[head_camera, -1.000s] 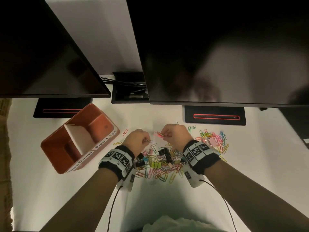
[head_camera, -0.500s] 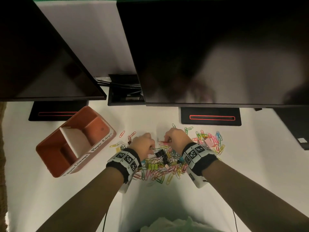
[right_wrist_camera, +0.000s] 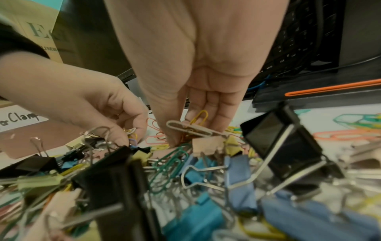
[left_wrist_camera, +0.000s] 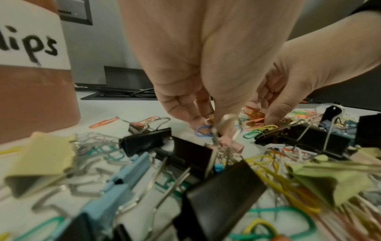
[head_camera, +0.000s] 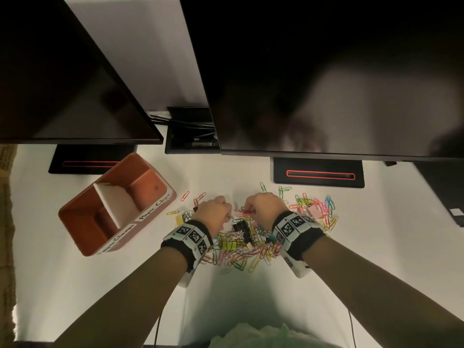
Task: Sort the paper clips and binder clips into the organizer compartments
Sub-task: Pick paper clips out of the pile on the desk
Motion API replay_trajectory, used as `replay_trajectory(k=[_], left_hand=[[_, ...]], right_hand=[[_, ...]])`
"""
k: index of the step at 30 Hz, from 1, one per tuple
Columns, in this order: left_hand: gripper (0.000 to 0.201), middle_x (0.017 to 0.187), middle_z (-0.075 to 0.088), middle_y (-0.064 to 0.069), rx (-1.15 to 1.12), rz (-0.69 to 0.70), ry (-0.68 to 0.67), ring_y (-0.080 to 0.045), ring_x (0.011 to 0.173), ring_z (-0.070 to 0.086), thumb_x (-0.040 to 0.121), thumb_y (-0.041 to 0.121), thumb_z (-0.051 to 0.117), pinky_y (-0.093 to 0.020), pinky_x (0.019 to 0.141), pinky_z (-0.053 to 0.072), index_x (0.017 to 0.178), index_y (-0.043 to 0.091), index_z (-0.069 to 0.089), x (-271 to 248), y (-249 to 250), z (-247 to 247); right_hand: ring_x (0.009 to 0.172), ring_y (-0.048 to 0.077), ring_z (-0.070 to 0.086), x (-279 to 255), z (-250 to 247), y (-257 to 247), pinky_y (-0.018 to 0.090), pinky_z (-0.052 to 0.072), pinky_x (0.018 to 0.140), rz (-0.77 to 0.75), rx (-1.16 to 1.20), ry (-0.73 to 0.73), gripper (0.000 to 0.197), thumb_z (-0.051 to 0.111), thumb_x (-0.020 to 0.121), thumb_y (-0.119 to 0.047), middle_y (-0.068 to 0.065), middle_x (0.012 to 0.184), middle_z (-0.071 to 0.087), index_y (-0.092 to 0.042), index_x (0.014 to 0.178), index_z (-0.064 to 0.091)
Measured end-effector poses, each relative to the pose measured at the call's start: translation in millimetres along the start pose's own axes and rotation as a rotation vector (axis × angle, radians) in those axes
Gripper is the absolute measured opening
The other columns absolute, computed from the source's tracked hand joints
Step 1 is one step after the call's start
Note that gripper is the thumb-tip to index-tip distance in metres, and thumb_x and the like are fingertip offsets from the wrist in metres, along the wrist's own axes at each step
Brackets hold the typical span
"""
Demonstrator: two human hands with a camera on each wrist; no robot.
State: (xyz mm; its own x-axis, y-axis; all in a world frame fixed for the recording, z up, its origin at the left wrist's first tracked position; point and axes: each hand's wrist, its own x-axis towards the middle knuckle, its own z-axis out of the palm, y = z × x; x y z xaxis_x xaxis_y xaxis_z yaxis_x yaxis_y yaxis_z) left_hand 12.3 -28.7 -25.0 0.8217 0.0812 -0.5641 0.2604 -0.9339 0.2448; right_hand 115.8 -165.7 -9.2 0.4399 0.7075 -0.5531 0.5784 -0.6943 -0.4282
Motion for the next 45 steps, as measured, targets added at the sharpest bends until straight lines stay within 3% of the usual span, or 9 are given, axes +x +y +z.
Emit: replay_trajectory(k=[12,17,22,27,31,35,38,42,45], left_hand=[[0.021,0.105,0.058,-0.013,-0.054,-0.075,-0.012,-0.030,0.097,0.058,0.093,0.011,0.042,-0.036,0.084,0.046,0.105,0.005,0.057,-6,8,-5],[0.016,0.095,0.065,-0.009,-0.374,-0.095,0.226,-0.022,0.087,0.058,0.090,0.016,0.053,-0.028,0.076,0.044,0.100,0.008,0.064,-33,-2,-30],[0.009,0.086,0.067,-0.003,-0.542,-0.202,0.466,-0.016,0.080,0.060,0.086,0.015,0.063,-0.022,0.067,0.044,0.093,0.011,0.066,-94,-50,-70],[0.005,0.073,0.064,0.009,-0.650,-0.464,0.528,-0.010,0.073,0.062,0.084,0.019,0.064,-0.021,0.067,0.046,0.083,0.022,0.061,-129,-119,-92],[0.027,0.108,0.067,-0.003,-0.627,-0.451,0.475,-0.021,0.104,0.061,0.084,0.017,0.063,-0.036,0.099,0.045,0.110,0.014,0.063,-132,-146,-85],[0.026,0.108,0.065,0.001,-0.605,-0.249,0.588,-0.015,0.098,0.061,0.087,0.013,0.058,-0.034,0.090,0.051,0.112,0.016,0.062,-143,-137,-79],[0.019,0.095,0.062,0.016,-0.682,-0.073,0.488,0.000,0.088,0.060,0.090,0.017,0.055,-0.013,0.080,0.049,0.107,0.019,0.062,-150,-116,-62],[0.037,0.132,0.051,0.005,-0.617,0.037,0.312,-0.004,0.118,0.047,0.090,0.025,0.055,-0.019,0.106,0.034,0.127,0.020,0.052,-135,-97,-24],[0.053,0.149,0.028,0.004,-0.494,-0.037,0.223,-0.015,0.130,0.040,0.091,0.035,0.051,-0.024,0.108,0.025,0.140,0.023,0.034,-112,-93,-6]], right_hand=[[0.091,0.019,0.065,-15,-12,-2,0.033,0.053,0.085,-0.142,0.133,0.141,0.017,0.062,0.084,-0.010,0.006,0.100,0.069,-0.014,0.100,0.067],[0.089,0.017,0.064,-21,-23,-18,0.028,0.053,0.081,-0.180,0.137,0.231,0.015,0.063,0.086,-0.016,0.004,0.098,0.068,-0.015,0.100,0.068],[0.087,0.015,0.061,-14,-39,-82,0.023,0.047,0.079,-0.270,0.154,0.296,0.016,0.063,0.086,-0.018,0.002,0.097,0.067,-0.017,0.101,0.068],[0.082,0.010,0.055,26,-37,-176,0.020,0.042,0.077,-0.325,0.204,0.320,0.018,0.064,0.084,-0.013,0.001,0.098,0.064,-0.017,0.101,0.067],[0.097,0.020,0.060,54,-19,-219,0.036,0.050,0.090,-0.265,0.167,0.263,0.027,0.067,0.082,-0.017,0.005,0.106,0.062,-0.017,0.109,0.064],[0.094,0.017,0.059,50,-17,-203,0.032,0.049,0.088,-0.235,0.239,0.366,0.025,0.062,0.086,-0.022,0.003,0.109,0.059,-0.018,0.111,0.063],[0.088,0.012,0.057,44,-17,-161,0.029,0.049,0.084,-0.172,0.184,0.384,0.021,0.059,0.089,-0.024,-0.001,0.107,0.059,-0.022,0.109,0.063],[0.113,0.020,0.052,41,-9,-116,0.032,0.038,0.101,-0.076,-0.027,0.195,0.031,0.058,0.089,-0.021,0.001,0.123,0.055,-0.025,0.120,0.058],[0.128,0.020,0.041,43,-3,-105,0.033,0.029,0.109,-0.099,-0.086,0.093,0.040,0.058,0.088,-0.018,-0.001,0.138,0.046,-0.028,0.127,0.052]])
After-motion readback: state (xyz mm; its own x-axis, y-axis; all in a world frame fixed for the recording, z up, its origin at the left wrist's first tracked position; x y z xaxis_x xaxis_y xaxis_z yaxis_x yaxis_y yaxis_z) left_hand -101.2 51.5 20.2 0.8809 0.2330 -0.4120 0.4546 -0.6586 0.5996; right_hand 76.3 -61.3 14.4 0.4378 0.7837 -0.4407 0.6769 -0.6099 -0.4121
